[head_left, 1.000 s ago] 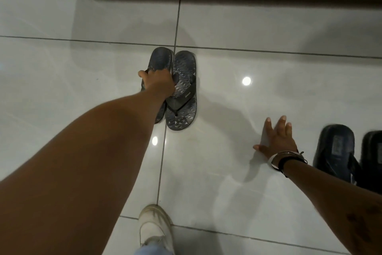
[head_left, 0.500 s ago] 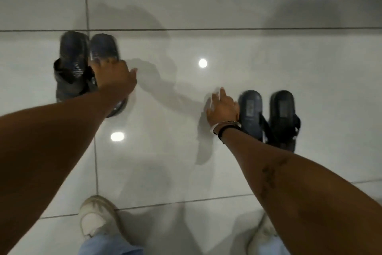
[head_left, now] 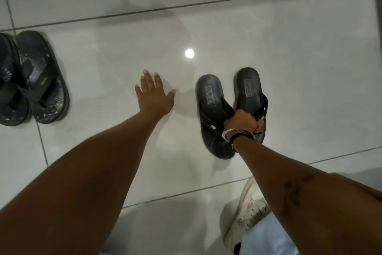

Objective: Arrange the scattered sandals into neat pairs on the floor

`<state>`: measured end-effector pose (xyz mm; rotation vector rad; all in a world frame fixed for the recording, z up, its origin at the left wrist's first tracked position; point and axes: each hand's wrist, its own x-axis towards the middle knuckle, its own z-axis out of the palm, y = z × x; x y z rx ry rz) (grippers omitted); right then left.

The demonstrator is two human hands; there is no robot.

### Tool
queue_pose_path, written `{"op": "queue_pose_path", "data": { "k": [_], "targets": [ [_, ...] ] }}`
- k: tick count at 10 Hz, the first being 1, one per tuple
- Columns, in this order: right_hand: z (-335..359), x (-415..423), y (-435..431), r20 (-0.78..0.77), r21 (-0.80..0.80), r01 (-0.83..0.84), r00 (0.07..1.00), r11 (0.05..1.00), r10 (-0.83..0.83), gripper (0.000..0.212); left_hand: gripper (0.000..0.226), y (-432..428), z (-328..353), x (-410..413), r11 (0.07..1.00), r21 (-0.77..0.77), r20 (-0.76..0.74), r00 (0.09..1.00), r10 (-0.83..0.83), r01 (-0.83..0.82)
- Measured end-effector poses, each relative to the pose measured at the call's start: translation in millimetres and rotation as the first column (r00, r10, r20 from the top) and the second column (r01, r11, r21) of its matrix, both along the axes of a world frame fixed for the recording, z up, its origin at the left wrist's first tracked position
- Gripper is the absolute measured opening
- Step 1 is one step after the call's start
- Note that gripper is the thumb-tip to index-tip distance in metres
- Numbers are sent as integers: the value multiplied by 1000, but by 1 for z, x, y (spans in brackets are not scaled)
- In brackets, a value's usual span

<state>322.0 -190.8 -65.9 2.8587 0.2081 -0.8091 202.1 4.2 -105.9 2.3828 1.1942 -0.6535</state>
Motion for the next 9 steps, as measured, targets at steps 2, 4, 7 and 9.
{"op": "queue_pose_path", "data": {
  "k": [2,4,7,9],
  "targets": [
    [18,60,55,97,171,-127,989,977,112,8,85,1,-2,2,1000,9,-48,999,-2,3],
    [25,88,131,77,221,-177,983,959,164,8,79,1,-1,6,999,3,-47,998,42,-42],
    [17,80,170,72,218,-227,974,949,216,16,71,6,3,2,999,-33,-67,998,10,-12],
    [42,71,161,222,162,-340,927,926,301,37,60,34,35,9,994,-108,-74,997,19,-27]
  ]
}}
